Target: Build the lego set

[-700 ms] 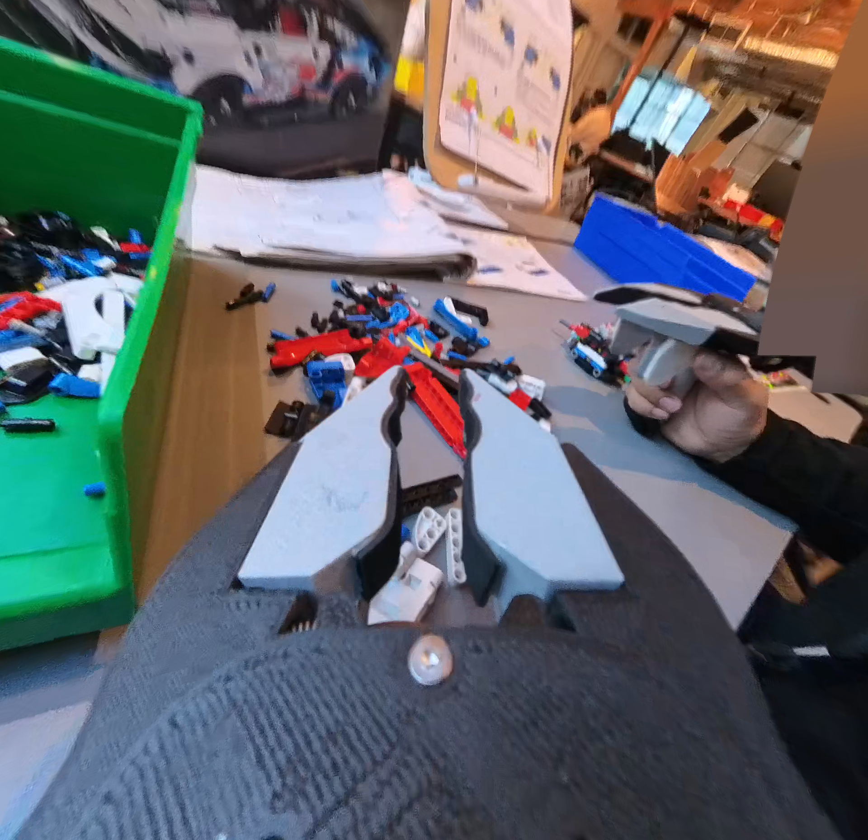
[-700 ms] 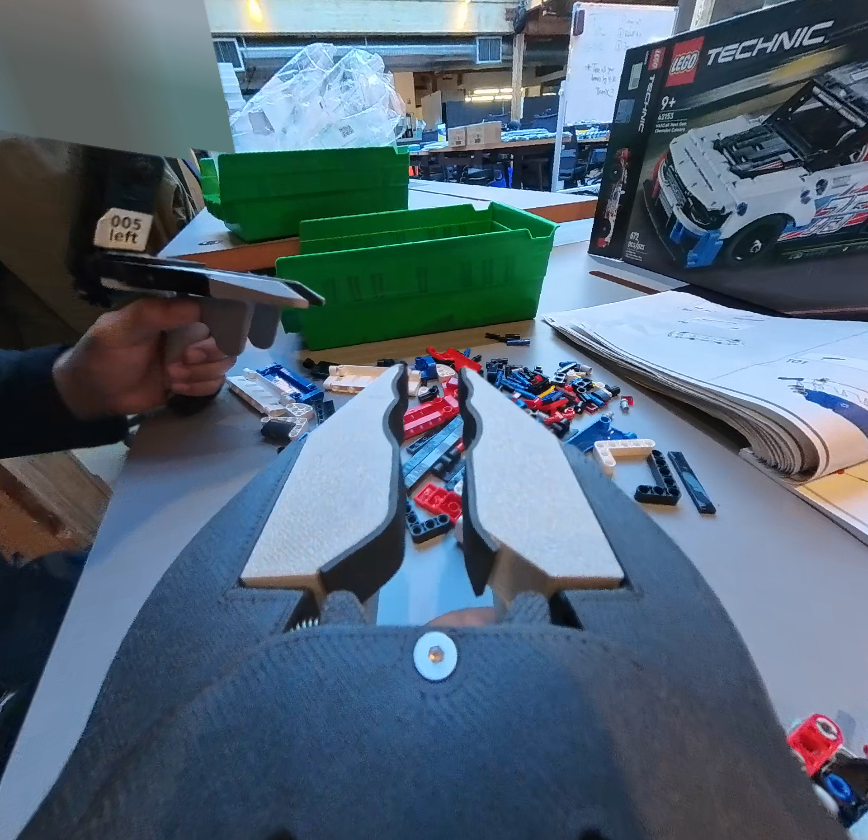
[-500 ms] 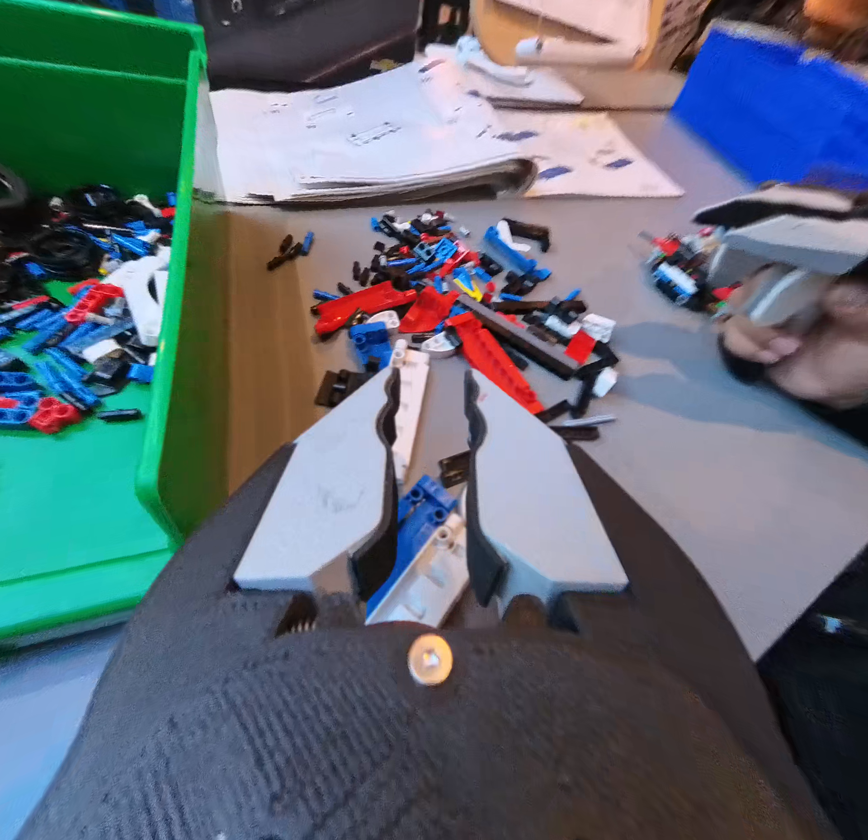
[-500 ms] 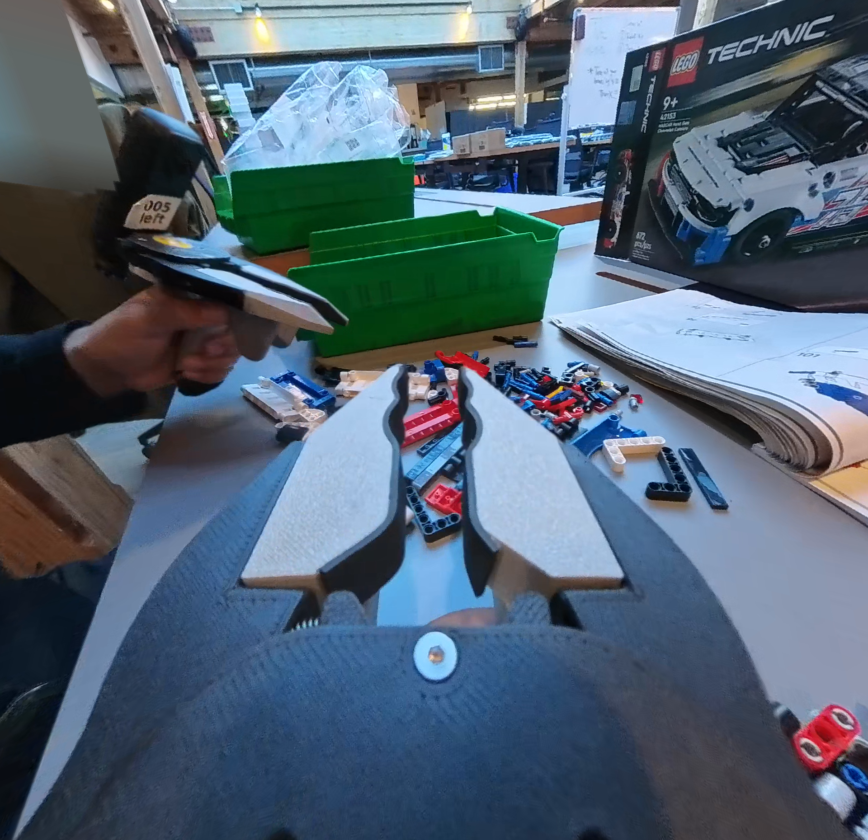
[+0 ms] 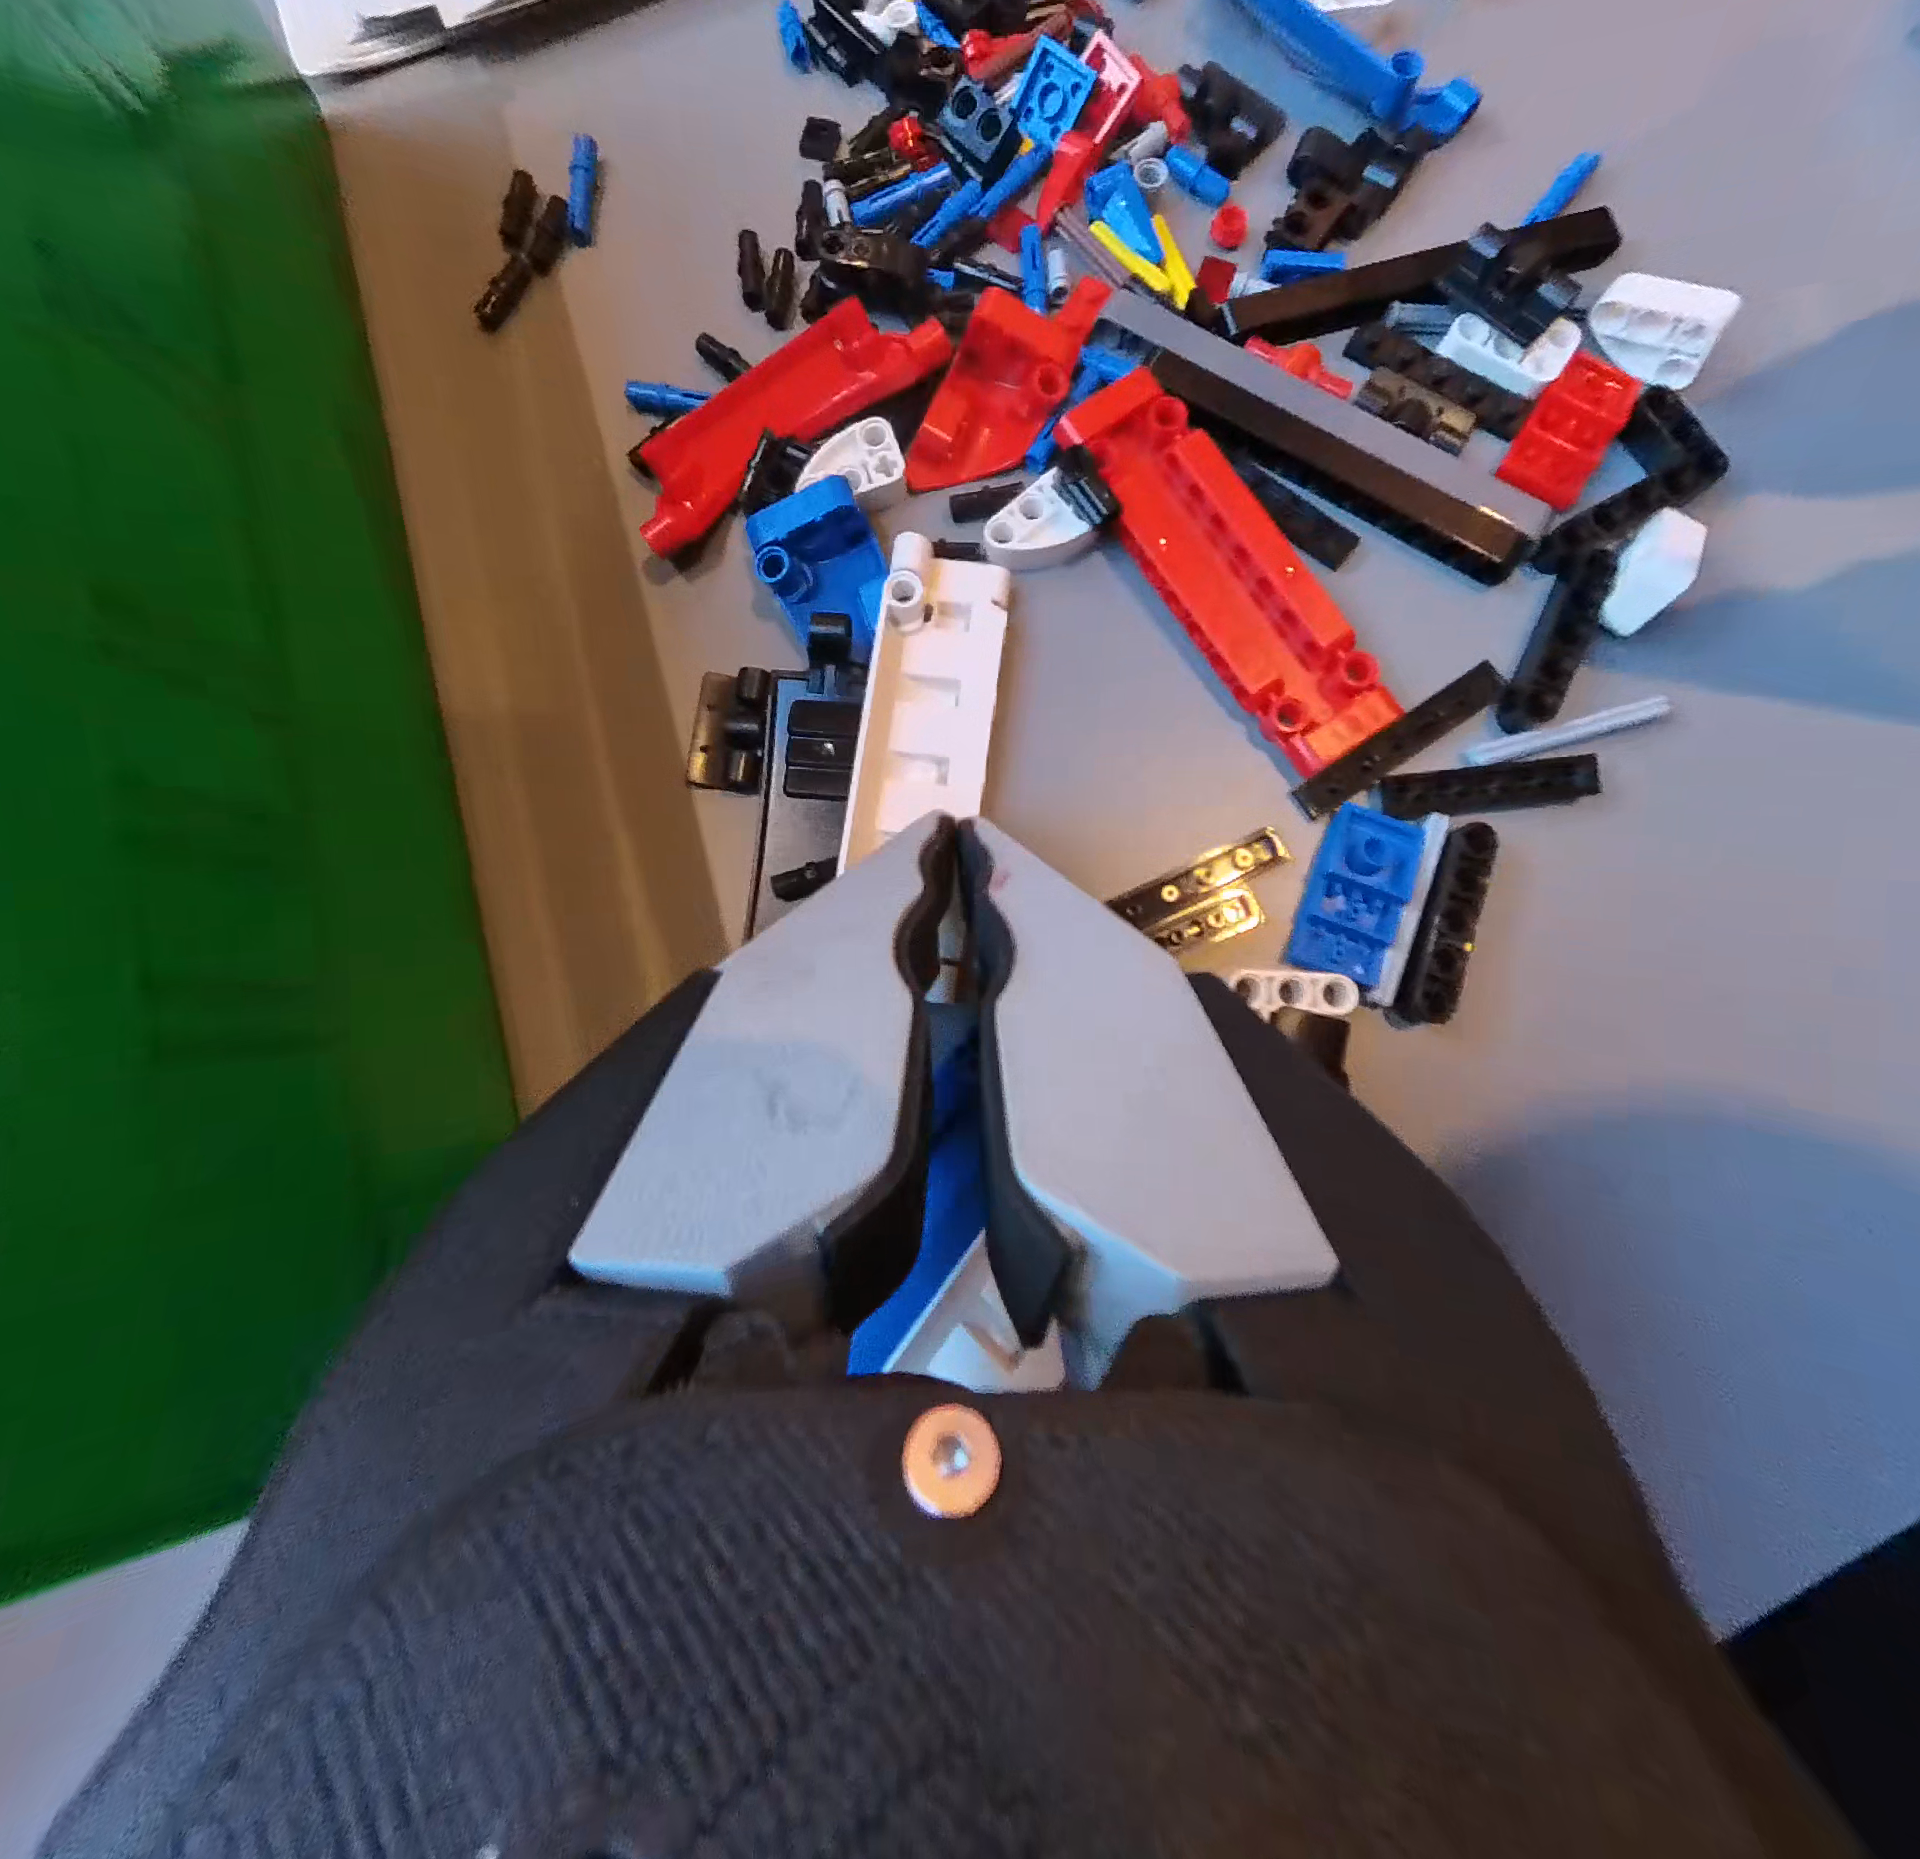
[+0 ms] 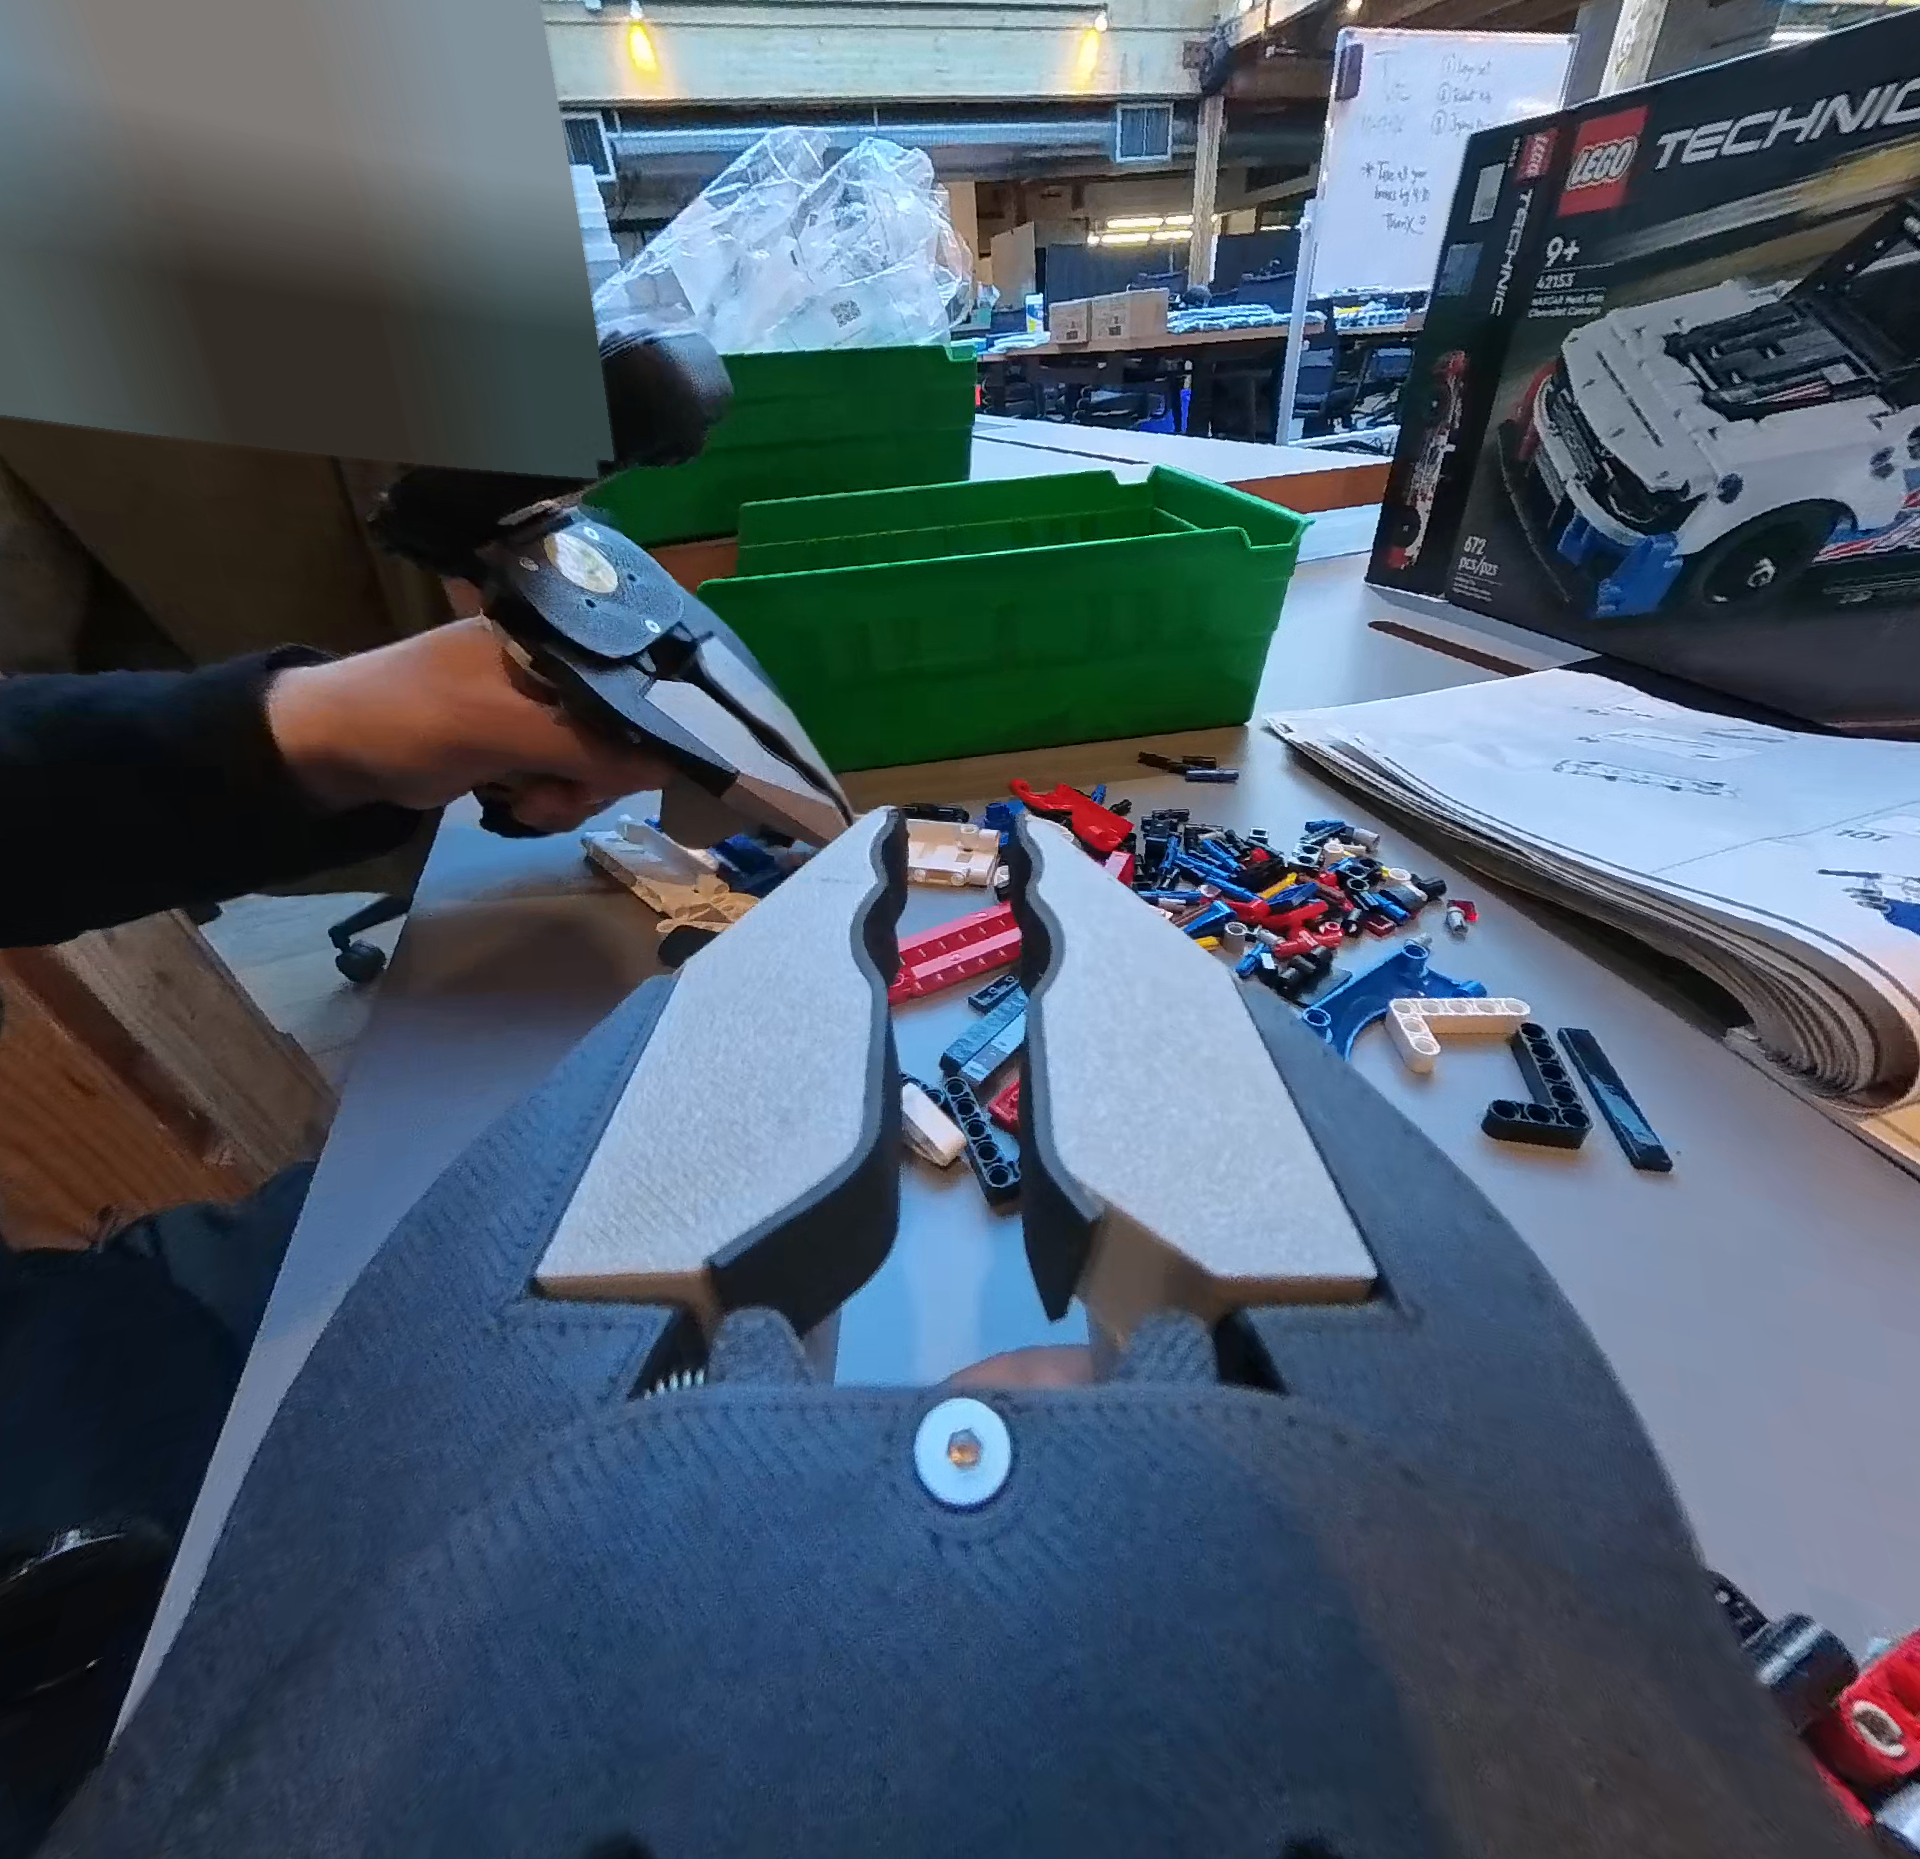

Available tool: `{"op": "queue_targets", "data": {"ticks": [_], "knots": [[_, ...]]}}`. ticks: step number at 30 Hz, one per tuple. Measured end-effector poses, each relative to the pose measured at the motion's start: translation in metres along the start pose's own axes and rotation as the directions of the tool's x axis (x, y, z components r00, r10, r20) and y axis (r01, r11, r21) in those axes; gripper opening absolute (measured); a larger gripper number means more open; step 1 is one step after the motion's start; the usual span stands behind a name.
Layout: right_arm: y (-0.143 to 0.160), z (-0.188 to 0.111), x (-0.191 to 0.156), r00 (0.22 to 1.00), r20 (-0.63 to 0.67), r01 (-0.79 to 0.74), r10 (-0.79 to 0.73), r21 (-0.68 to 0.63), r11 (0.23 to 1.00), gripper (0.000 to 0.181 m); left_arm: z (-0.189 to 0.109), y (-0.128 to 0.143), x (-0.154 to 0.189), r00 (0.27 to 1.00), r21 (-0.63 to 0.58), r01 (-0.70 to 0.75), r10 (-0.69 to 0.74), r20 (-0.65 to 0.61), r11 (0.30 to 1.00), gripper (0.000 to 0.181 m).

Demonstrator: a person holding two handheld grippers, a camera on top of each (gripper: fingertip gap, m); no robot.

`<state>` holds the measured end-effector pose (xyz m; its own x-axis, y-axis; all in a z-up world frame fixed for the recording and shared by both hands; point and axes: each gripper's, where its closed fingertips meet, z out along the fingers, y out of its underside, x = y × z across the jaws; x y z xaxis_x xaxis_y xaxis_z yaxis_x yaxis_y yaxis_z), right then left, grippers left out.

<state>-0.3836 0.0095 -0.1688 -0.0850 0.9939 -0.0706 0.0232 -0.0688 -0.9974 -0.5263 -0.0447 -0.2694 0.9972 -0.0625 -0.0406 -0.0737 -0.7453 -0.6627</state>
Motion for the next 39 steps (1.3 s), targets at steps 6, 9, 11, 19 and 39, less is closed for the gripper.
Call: {"op": "queue_targets", "data": {"ticks": [6,9,11,19,39], "knots": [[0.001,0.001,-0.004,0.999,0.003,0.036,-0.036,-0.009,0.999,0.016,-0.005,-0.002,0.006,1.0,0.012,-0.017,0.017,-0.009,1.0,0.0],[0.001,0.001,-0.005,0.999,0.006,0.034,-0.034,-0.008,0.999,0.016,-0.01,-0.012,0.007,0.999,0.044,-0.029,0.029,-0.012,0.999,0.004],[0.001,0.002,-0.005,0.999,0.009,0.033,-0.033,-0.008,0.999,0.016,-0.006,-0.011,-0.004,0.999,0.007,-0.04,0.04,0.037,0.999,0.023],[0.002,0.003,-0.007,0.999,0.013,0.041,-0.041,-0.013,0.999,0.015,0.01,-0.002,-0.015,0.989,-0.115,-0.099,0.11,0.094,0.988,0.025],[0.032,0.017,-0.033,0.978,0.158,0.168,-0.138,-0.199,0.966,0.048,-0.053,-0.044,0.088,0.44,-0.291,0.378,-0.447,-0.779,0.879,0.025]]}}
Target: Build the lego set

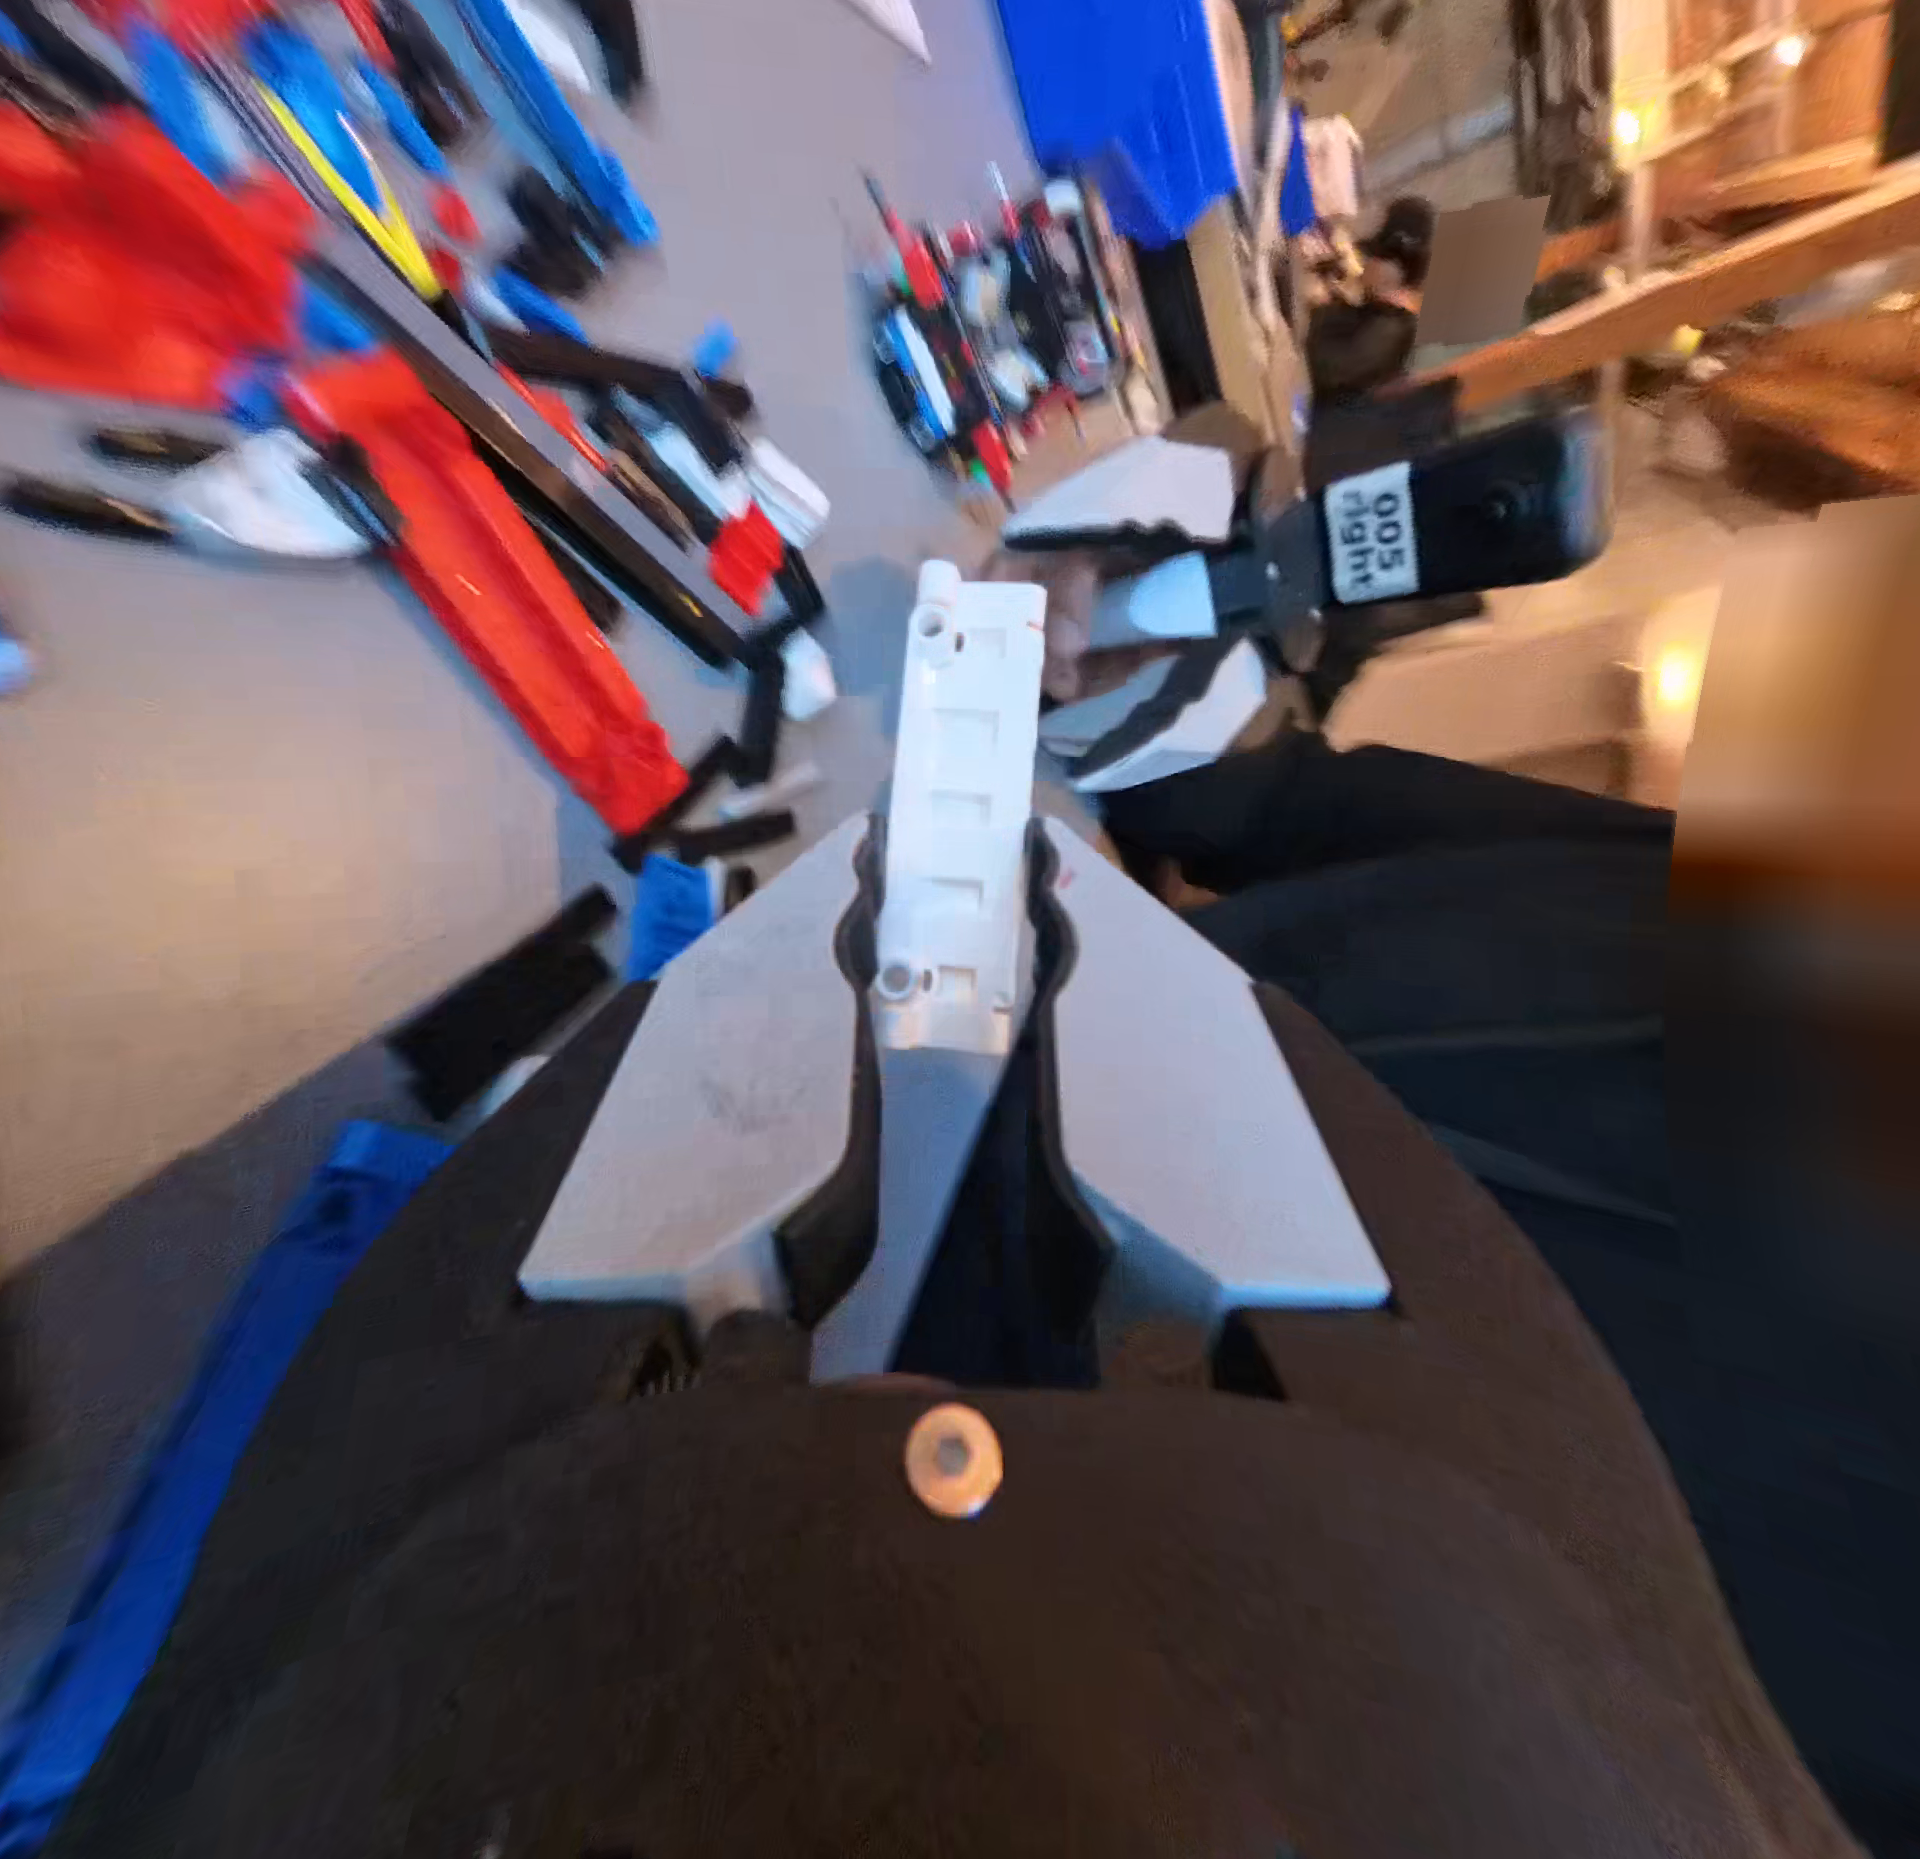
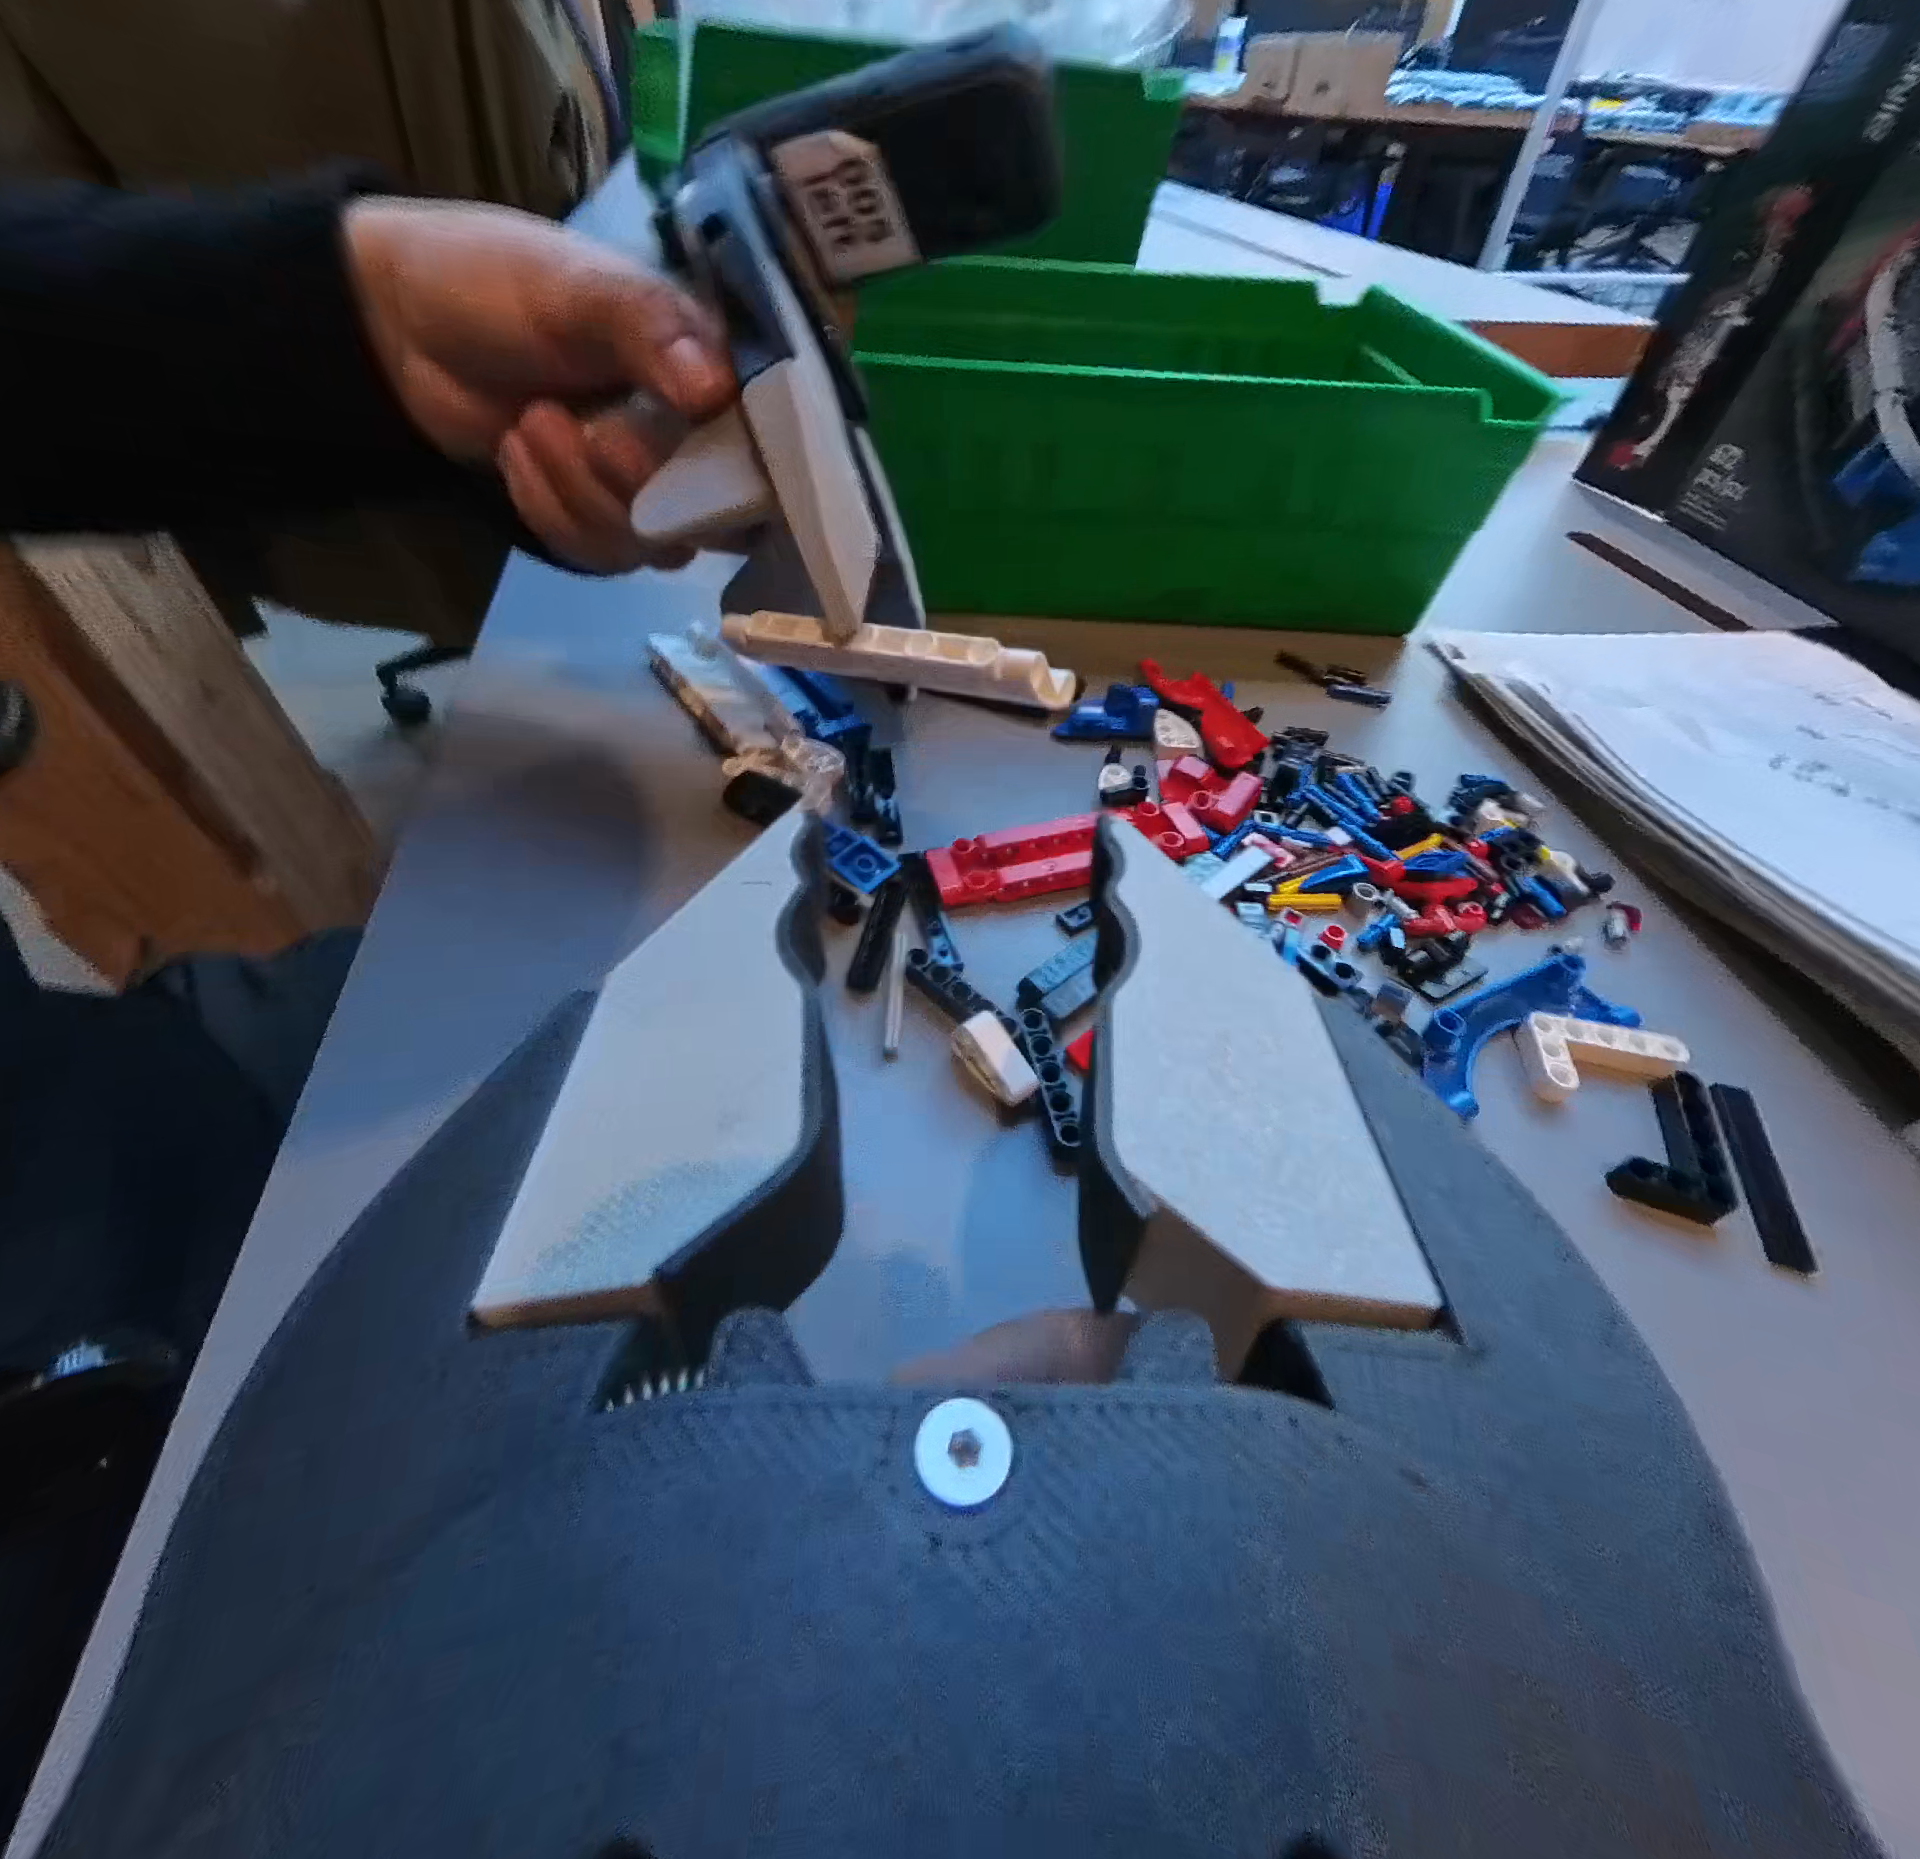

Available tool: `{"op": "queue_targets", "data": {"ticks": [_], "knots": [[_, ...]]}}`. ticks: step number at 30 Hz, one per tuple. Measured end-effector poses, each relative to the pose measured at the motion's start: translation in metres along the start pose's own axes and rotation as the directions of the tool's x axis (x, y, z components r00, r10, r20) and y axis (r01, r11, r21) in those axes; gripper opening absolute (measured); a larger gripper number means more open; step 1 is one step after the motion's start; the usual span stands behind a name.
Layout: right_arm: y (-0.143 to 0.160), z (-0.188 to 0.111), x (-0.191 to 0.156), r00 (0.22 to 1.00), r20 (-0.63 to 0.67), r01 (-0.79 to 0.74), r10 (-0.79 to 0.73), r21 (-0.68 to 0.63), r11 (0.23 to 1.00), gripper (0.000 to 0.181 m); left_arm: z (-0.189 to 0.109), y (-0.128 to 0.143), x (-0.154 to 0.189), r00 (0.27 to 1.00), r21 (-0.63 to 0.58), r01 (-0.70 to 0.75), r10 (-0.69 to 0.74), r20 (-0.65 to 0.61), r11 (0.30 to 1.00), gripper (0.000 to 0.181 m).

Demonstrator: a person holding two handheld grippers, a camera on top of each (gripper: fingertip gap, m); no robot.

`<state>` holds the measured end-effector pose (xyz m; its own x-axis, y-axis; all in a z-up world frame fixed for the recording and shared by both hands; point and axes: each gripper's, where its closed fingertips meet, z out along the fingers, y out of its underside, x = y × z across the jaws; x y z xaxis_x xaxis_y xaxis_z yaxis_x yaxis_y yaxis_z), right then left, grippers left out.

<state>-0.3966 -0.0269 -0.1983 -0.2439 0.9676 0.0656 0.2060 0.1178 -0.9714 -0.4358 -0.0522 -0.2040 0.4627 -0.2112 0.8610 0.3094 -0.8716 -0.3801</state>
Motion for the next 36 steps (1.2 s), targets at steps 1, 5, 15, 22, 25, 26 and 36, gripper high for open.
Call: {"op": "queue_targets", "data": {"ticks": [1,5,15,22,25,26,36], "knots": [[0.001,0.002,-0.008,0.998,0.02,0.058,-0.058,-0.025,0.998,0.055,0.005,0.01,0.005,0.998,-0.066,0.044,-0.047,-0.049,0.997,0.025],[0.002,0.008,-0.023,0.933,0.004,0.358,-0.36,-0.111,0.927,0.063,0.025,0.037,0.029,0.969,-0.291,0.128,-0.182,-0.166,0.948,0.024],[0.004,-0.005,-0.018,0.987,0.158,-0.008,0.032,-0.149,0.989,0.006,0.022,0.015,0.029,0.997,-0.28,-0.031,0.01,-0.076,0.96,0.035],[-0.012,-0.027,-0.008,0.648,0.346,-0.618,0.678,-0.282,0.734,0.006,-0.028,-0.017,0.01,0.702,-0.234,-0.576,0.621,0.348,0.783,0.039],[-0.017,-0.032,-0.011,0.498,0.387,-0.704,0.776,-0.341,0.622,0.006,-0.012,-0.005,0.016,0.577,-0.29,-0.694,0.75,0.324,0.659,0.047],[-0.018,-0.033,-0.012,0.454,0.395,-0.724,0.799,-0.359,0.589,0.006,-0.007,-0.003,0.015,0.518,-0.317,-0.726,0.789,0.33,0.61,0.05],[-0.04,-0.032,-0.002,0.464,0.393,-0.738,0.794,-0.325,0.592,0.006,0.016,-0.02,0.003,0.123,-0.385,-0.86,0.868,0.481,0.335,0.047]]}}
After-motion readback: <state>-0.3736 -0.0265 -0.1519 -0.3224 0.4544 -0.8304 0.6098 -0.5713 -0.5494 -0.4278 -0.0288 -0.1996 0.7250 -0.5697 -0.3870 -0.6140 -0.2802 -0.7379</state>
